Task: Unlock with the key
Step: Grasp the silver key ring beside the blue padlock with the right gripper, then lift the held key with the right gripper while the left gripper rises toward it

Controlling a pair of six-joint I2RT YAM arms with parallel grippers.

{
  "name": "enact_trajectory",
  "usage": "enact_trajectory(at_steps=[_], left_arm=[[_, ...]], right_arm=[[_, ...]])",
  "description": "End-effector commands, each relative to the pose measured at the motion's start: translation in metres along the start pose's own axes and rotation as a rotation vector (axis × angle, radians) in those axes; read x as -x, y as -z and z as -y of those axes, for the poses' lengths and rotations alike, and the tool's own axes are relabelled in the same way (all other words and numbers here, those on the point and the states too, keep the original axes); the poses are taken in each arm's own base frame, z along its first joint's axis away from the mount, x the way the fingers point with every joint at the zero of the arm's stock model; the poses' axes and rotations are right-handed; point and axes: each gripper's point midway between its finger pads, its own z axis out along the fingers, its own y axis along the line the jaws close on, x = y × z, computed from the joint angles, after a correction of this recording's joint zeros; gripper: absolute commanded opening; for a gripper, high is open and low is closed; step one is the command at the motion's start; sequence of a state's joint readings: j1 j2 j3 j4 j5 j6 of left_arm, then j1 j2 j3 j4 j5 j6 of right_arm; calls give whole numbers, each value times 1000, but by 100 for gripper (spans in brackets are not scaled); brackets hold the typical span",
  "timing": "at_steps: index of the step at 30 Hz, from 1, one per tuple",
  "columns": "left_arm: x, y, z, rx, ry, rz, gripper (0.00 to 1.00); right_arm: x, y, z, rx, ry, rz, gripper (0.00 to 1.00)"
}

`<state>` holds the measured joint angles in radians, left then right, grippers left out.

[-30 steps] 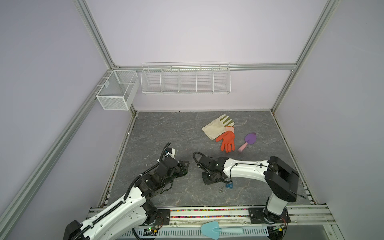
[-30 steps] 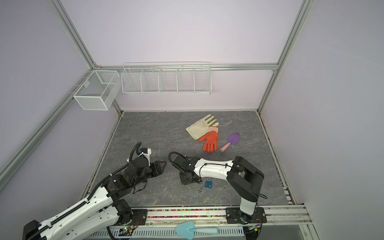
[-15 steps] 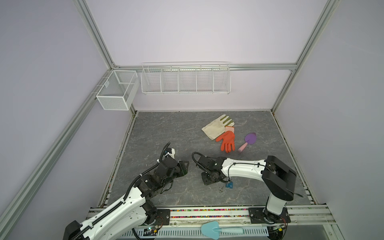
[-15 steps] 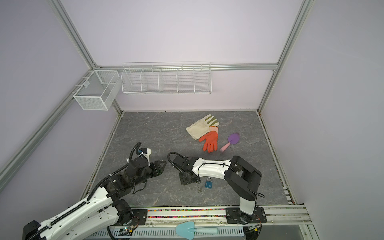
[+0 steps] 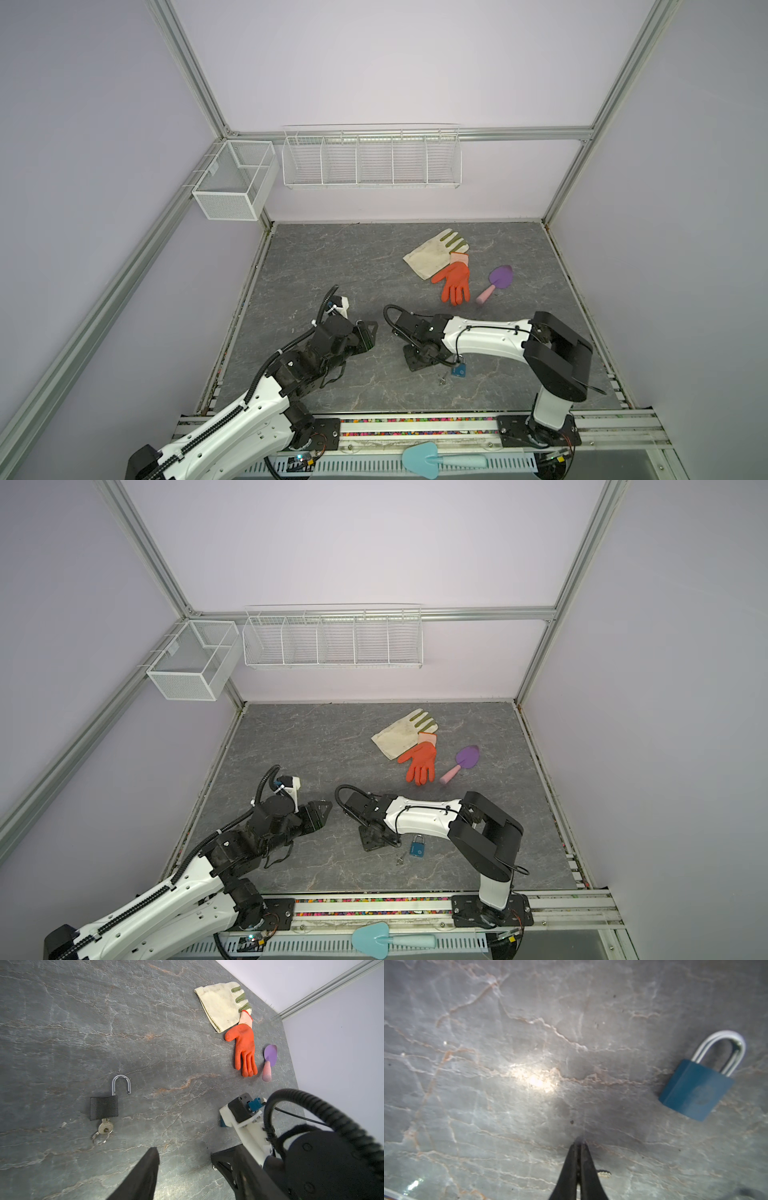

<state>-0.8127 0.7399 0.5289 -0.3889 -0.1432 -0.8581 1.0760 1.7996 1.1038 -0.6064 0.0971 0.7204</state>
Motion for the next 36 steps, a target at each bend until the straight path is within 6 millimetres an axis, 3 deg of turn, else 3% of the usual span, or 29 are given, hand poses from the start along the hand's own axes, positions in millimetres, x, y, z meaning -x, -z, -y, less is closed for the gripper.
enact_trajectory(at_steps=[1, 6, 12, 20, 26, 30, 36], left_arm=[[5, 1, 0, -3, 18, 34, 59], [8, 4, 3, -15, 31, 44, 59], [19, 18, 11, -65, 73, 93, 59], [46, 43, 31, -156, 172, 186, 59], [71, 60, 65, -320, 278, 245, 59], [79, 58, 80, -391, 369, 246, 58], [78, 37, 98, -465, 514, 163, 59]], right_arm=[[-1, 1, 2, -25, 16, -7, 7], [4, 11, 0, -7, 21, 26, 7], [18, 39, -7, 78, -4, 106, 7], [51, 98, -12, 213, -64, 272, 6], [79, 152, -6, 334, -156, 402, 7], [92, 174, 3, 349, -183, 448, 7], [106, 192, 11, 346, -194, 489, 7]])
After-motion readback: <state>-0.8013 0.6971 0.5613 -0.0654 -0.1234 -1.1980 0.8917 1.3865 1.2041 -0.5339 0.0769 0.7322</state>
